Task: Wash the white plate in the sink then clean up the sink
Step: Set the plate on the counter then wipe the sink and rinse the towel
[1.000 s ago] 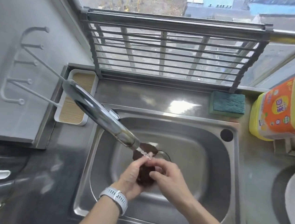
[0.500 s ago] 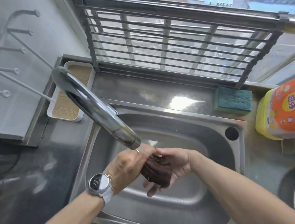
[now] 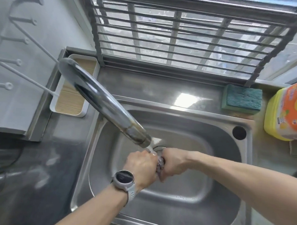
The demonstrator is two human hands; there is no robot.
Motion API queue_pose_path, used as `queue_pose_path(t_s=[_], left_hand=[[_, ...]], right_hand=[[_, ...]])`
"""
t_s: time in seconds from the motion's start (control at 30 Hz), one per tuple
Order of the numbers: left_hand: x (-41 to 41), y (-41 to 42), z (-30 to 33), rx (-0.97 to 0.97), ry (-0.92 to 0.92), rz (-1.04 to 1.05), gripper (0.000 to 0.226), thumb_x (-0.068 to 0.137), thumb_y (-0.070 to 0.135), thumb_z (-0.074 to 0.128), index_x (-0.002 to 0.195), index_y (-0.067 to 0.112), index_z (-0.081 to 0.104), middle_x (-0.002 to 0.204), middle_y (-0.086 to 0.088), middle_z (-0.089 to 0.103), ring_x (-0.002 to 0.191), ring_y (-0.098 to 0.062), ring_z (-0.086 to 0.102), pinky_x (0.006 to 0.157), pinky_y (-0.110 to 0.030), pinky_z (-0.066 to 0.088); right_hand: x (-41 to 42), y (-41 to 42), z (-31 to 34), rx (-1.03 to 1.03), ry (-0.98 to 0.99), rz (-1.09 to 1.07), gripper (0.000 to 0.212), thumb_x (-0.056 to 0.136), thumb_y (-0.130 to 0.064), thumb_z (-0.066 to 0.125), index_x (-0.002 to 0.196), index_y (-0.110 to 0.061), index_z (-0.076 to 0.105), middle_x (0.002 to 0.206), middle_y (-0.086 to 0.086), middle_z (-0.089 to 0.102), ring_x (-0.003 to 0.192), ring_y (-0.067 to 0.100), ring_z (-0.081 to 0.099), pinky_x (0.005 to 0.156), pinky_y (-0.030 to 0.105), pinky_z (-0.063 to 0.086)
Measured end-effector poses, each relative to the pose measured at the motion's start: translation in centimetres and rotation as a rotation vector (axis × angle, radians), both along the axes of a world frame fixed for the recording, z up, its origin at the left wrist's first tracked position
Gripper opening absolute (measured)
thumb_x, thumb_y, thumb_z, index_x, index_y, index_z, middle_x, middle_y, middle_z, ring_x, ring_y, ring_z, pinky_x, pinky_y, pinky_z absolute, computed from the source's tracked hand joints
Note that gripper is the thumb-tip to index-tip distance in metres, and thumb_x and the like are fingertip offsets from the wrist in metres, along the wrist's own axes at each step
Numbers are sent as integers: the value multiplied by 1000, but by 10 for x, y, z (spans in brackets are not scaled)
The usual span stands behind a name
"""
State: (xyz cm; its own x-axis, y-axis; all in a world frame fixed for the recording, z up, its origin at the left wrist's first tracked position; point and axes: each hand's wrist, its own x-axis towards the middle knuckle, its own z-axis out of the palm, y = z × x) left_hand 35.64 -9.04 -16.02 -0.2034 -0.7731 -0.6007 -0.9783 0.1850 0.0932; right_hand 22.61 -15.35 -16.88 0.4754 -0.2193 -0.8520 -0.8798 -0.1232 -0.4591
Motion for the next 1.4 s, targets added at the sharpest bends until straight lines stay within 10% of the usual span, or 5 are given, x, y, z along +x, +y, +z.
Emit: queue_pose_path(t_s=[0.23, 0.57, 0.8, 1.1, 1.4], left_hand=[[-22, 0, -16, 182, 168, 399, 24, 84, 27, 58, 97, 10, 69, 112, -20, 73, 106, -43, 69, 83, -41, 57], [-28, -2, -43, 482, 500, 908, 7, 67, 22, 64, 65, 15, 67, 64, -1, 62, 67, -25, 64, 56, -27, 49], [-30, 8, -49, 484, 543, 1056, 16, 64, 24, 70, 71, 11, 67, 64, -3, 64, 62, -25, 65, 53, -24, 45], [12, 24, -35, 465, 1051, 1506, 43, 71, 30, 78, 111, 22, 66, 104, -6, 77, 99, -23, 72, 83, -40, 59], [28, 41, -15, 201, 1082, 1791, 17, 95, 18, 71, 109, 9, 70, 112, -20, 77, 92, -29, 73, 81, -39, 59]], right_hand=[[-19, 19, -26, -680, -119, 253, 21, 79, -30, 57, 85, -13, 67, 91, 12, 73, 88, 38, 68, 65, 30, 38], [-21, 17, -51, -880, -161, 329, 33, 43, -36, 85, 54, -19, 60, 51, 0, 65, 43, 22, 65, 36, 22, 38], [-23, 21, -66, -951, -170, 234, 14, 71, -30, 64, 69, -16, 62, 64, 6, 72, 55, 31, 70, 47, 27, 31], [-15, 7, -40, -314, -129, -379, 67, 55, -38, 87, 112, -21, 55, 109, 4, 61, 95, 23, 63, 77, 29, 53], [-3, 20, -19, 308, -365, -1328, 30, 77, -6, 77, 106, -11, 76, 109, 11, 74, 98, 27, 70, 87, 49, 57]])
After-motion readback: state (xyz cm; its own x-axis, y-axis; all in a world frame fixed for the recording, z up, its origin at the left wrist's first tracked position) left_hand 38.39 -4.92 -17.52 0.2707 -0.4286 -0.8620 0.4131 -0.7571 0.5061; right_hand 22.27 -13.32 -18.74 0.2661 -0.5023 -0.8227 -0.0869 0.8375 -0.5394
